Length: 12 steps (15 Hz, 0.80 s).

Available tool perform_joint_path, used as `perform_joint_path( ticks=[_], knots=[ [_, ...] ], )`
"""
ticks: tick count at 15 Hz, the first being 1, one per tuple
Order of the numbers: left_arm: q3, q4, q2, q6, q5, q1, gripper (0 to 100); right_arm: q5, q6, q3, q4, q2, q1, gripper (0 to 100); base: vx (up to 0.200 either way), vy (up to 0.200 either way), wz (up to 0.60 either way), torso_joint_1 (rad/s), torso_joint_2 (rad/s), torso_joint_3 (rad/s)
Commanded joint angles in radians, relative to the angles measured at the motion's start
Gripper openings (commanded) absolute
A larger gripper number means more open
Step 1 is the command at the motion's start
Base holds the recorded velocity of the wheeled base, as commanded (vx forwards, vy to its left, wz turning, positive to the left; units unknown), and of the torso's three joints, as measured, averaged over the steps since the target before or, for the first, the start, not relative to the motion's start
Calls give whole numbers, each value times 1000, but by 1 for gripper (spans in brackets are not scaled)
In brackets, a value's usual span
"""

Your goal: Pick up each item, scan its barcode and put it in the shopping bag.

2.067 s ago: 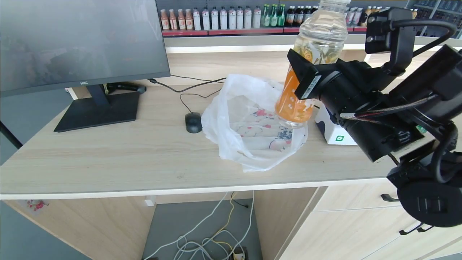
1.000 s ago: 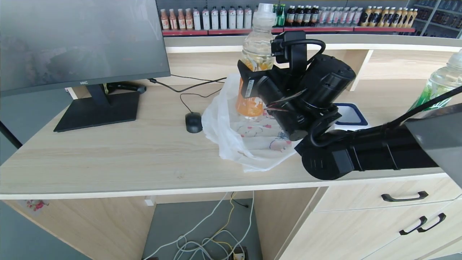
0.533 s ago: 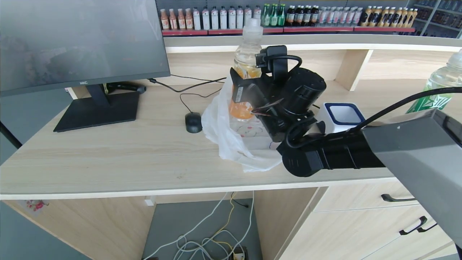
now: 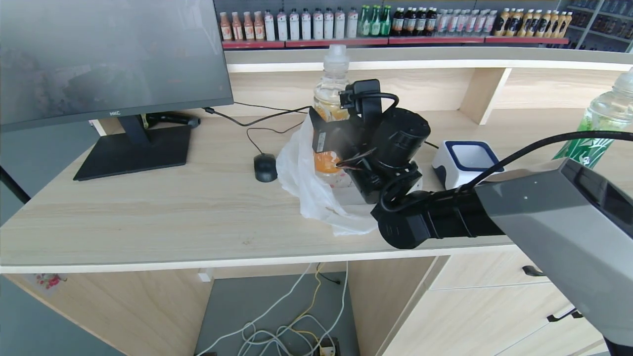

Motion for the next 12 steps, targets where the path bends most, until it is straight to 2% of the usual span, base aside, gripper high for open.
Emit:
perform_joint_path(
  ticks=[1,12],
  knots=[
    [0,0,0,0,0,0,100,-1,-1,0,-1,8,0,0,0,0,0,0,0,0],
    [0,0,0,0,0,0,100,-1,1,10,-1,47,9,0,0,0,0,0,0,0]
  ],
)
